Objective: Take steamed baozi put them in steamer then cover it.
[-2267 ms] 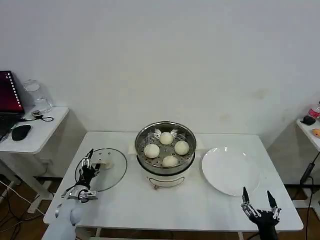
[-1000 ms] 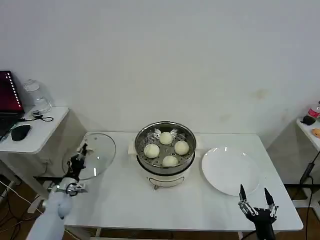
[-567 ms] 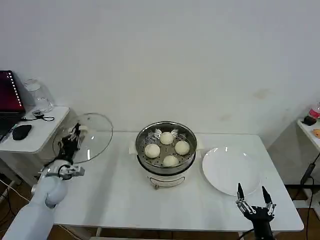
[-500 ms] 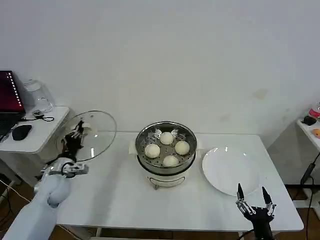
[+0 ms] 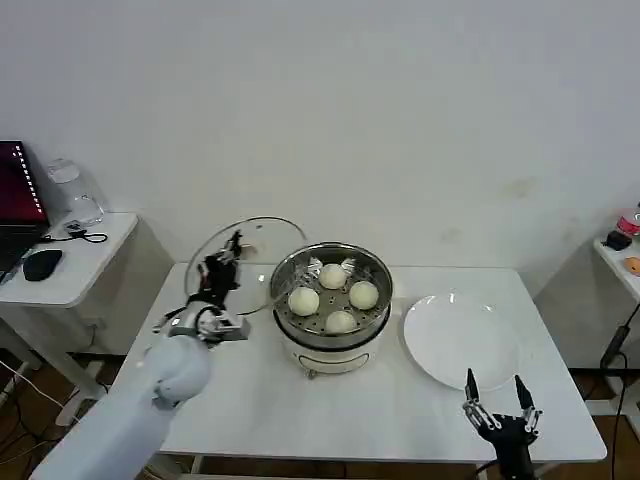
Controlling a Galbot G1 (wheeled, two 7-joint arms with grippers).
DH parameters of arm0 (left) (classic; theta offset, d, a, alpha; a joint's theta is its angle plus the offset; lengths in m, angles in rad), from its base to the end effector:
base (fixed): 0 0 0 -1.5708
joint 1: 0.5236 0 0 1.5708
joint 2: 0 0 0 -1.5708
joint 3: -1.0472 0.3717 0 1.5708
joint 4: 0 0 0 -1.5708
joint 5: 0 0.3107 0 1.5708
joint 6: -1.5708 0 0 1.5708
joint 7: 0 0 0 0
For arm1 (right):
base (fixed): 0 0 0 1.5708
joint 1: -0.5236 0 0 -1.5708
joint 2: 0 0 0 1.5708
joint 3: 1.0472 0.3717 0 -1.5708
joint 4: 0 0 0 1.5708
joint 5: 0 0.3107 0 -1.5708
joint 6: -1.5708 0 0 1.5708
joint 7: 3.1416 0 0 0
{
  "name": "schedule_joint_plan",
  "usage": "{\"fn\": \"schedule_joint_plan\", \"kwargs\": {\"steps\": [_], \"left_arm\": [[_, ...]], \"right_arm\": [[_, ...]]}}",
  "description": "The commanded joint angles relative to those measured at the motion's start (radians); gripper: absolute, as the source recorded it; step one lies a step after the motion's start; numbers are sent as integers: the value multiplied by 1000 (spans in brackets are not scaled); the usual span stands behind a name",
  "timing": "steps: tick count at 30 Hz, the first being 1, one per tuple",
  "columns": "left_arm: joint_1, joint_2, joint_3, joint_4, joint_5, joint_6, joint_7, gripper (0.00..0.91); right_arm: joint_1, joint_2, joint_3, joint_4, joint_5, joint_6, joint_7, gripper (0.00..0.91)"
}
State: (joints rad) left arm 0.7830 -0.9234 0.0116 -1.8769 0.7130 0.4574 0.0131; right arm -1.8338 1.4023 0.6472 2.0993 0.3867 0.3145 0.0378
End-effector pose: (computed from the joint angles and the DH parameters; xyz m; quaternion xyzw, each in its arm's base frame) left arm 0.3277 0.0472 -0.2355 0.0444 0.7775 0.6226 0.0768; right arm 0.0419 -0.0687 -0.3343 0.0533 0.9945 0.0838 0.0337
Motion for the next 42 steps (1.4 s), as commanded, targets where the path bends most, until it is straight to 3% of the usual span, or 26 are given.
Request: {"fn": "schedule_joint_plan", "kwargs": {"steps": [1, 12, 28, 42], "left_arm": [[-187, -74, 269, -49, 53, 158, 131, 0], [-253, -178, 310, 6, 272, 163, 314, 0], [-182, -339, 292, 104, 435, 163, 319, 0], [-128, -367, 282, 140, 448, 160, 269, 0]], "right_arm": [[11, 10, -6, -4, -19, -10, 5, 907], [34, 3, -3, -19, -19, -23, 12, 907], [47, -3, -5, -26, -19, -33, 16, 907], [37, -5, -3, -13, -16, -29, 15, 907]]}}
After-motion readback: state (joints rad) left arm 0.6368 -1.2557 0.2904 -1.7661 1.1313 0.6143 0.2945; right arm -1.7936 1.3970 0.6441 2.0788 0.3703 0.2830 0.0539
